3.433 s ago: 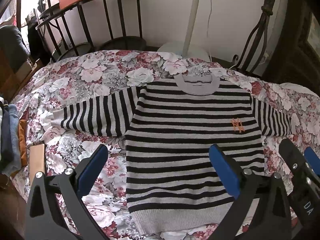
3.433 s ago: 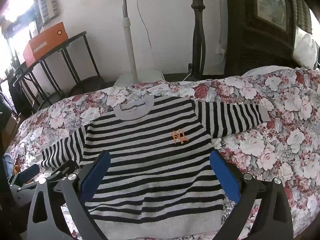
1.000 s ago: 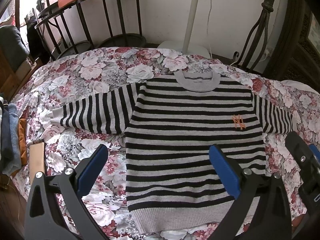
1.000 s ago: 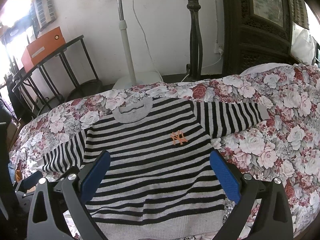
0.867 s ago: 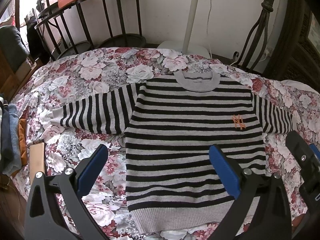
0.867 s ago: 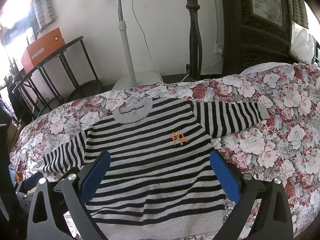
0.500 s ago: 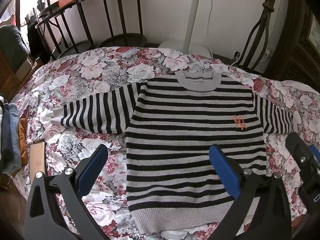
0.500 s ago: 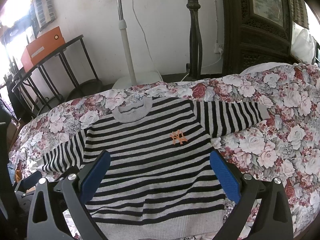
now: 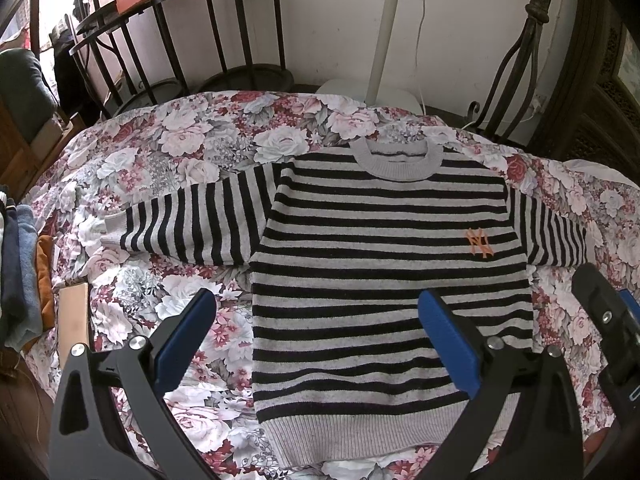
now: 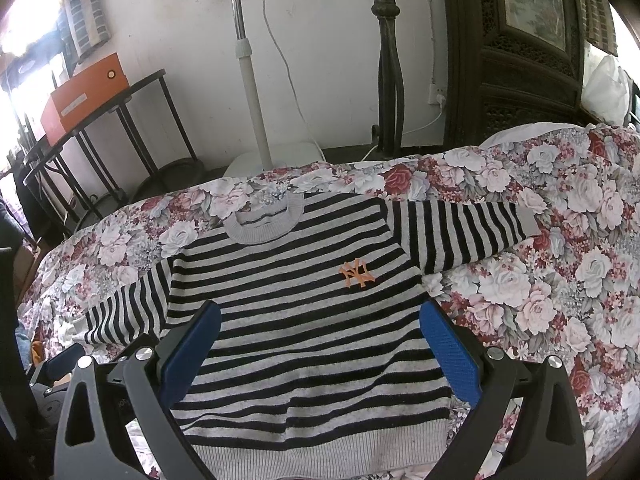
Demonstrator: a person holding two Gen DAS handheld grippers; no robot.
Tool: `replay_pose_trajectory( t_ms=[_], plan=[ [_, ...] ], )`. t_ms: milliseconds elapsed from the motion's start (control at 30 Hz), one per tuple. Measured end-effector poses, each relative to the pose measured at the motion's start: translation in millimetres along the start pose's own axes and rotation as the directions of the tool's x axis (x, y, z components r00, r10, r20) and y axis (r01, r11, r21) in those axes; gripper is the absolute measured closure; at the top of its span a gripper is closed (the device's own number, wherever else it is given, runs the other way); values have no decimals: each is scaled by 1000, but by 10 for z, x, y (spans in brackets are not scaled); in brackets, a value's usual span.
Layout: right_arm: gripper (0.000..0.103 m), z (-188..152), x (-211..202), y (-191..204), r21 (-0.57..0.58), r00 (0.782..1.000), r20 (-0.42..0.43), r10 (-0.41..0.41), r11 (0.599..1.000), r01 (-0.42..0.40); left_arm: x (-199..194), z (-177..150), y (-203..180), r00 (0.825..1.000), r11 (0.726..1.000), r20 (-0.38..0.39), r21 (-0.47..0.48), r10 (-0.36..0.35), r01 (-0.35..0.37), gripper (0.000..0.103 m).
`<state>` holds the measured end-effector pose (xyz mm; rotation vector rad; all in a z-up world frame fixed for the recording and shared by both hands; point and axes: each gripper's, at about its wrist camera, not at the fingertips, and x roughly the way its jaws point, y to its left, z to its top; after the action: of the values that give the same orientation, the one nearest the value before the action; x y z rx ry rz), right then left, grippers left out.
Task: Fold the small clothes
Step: 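Lower both grippers toward the grey ribbed hem of the sweater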
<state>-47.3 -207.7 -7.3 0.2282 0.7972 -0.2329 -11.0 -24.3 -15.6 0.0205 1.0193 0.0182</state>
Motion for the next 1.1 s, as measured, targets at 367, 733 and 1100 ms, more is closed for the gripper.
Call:
replay_pose_trajectory(
  t_ms=[367, 733, 1100],
  plan=[
    [3, -184, 465, -197, -25, 990, -139, -33, 999, 30, 755, -218, 304, 961, 998, -275, -59, -38, 22, 4],
    [3, -624, 665, -1063, 251, 944, -293, 152, 965, -77, 1029, -853, 702, 880, 993, -465, -104, -97, 55, 4],
    [17, -1255, 770, -1617, 381, 887, -368, 278, 916, -129, 987, -1000, 764, 874, 963, -425, -226, -235, 149, 5]
  ],
)
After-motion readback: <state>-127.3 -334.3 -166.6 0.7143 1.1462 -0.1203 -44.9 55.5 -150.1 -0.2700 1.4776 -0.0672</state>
